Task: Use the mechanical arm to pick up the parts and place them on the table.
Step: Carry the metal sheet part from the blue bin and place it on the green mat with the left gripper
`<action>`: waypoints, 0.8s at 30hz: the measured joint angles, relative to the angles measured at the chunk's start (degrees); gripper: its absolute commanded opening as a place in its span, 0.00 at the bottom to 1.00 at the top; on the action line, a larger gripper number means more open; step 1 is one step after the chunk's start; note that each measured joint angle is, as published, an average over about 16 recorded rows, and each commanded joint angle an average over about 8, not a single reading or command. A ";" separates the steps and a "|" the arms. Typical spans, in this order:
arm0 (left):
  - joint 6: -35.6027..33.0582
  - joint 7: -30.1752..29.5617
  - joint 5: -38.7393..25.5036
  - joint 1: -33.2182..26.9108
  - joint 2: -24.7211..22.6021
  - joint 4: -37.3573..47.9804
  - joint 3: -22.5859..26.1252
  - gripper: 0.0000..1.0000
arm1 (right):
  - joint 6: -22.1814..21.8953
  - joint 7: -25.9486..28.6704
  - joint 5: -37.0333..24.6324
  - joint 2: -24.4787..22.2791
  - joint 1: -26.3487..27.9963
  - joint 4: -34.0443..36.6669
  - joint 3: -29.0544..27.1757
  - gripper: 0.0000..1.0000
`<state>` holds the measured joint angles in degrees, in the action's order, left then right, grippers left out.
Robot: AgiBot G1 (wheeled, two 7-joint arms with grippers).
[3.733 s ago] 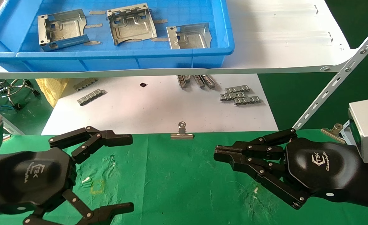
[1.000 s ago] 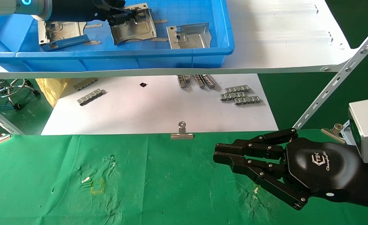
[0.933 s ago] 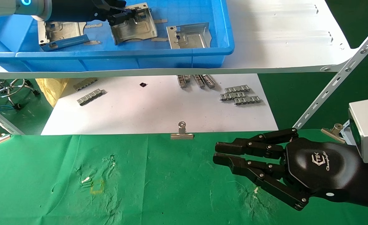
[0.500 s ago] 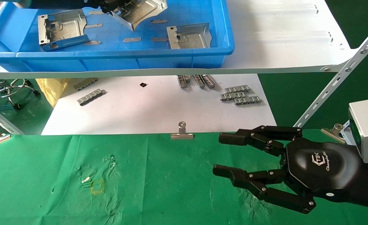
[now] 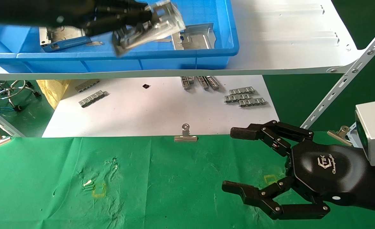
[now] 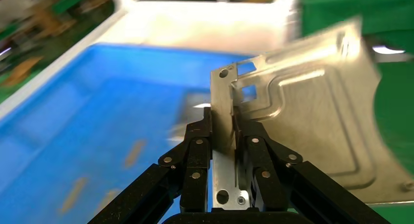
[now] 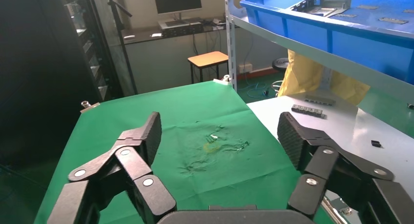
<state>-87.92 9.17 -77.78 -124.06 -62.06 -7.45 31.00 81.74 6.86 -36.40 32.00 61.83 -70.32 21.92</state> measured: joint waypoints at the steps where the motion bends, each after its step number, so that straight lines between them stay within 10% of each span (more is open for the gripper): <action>1: -1.16 0.47 0.87 0.72 0.75 -1.31 0.06 0.00 | 0.00 0.00 0.00 0.00 0.00 0.00 0.00 1.00; 17: -3.85 3.38 24.36 19.86 21.13 -39.71 11.11 0.00 | 0.00 0.00 0.00 0.00 0.00 0.00 0.00 1.00; 24: -3.00 11.33 25.43 24.72 25.89 -43.38 18.23 0.00 | 0.00 0.00 0.00 0.00 0.00 0.00 0.00 1.00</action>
<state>-90.92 20.49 -52.36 -99.34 -36.16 -50.83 49.22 81.74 6.86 -36.40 32.00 61.83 -70.32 21.92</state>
